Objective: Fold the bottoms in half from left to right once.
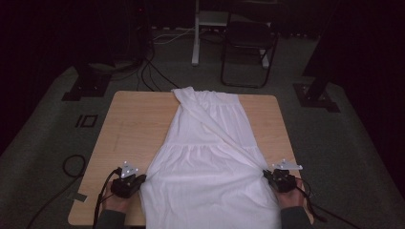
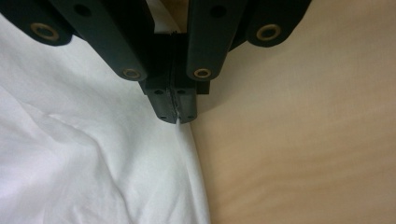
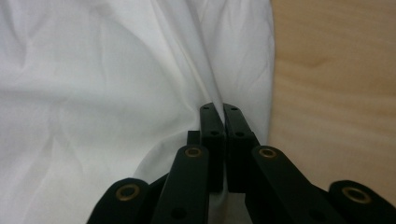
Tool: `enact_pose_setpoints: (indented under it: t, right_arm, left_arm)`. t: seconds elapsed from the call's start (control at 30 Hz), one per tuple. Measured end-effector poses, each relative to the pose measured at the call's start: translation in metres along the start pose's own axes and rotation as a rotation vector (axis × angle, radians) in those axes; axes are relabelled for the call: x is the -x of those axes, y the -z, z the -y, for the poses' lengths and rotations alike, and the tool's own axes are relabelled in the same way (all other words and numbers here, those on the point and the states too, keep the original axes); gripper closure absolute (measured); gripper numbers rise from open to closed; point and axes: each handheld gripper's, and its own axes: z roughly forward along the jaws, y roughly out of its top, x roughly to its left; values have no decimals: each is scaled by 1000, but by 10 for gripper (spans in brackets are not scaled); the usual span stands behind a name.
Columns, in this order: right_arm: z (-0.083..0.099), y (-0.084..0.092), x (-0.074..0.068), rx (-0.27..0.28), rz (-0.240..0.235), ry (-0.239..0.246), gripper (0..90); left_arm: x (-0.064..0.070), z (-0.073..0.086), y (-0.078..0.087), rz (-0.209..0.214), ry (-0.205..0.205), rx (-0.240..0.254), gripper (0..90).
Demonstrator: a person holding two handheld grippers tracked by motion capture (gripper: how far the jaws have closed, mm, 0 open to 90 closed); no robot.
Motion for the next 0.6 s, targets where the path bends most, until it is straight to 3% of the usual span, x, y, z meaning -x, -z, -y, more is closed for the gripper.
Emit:
enact_pose_setpoints:
  t: [0.17, 0.27, 0.37, 0.47, 0.6]
  right_arm:
    - [10, 12, -7, -23, -29, -20, 849]
    - [3, 11, -6, -4, -29, 1, 585]
    - [-17, 13, -7, 53, -40, 22, 472]
    - [-46, 7, -12, 99, -65, 81, 441]
    - [-85, -16, -19, 107, -115, 127, 445]
  left_arm:
    - [1, 5, 8, 10, -12, 19, 864]
    - [-6, -4, 11, 9, 4, 87, 630]
    - [-15, -19, 10, 1, 15, 133, 560]
    - [-23, -36, 0, 5, 30, 158, 542]
    - [-28, -59, -24, 17, 35, 144, 541]
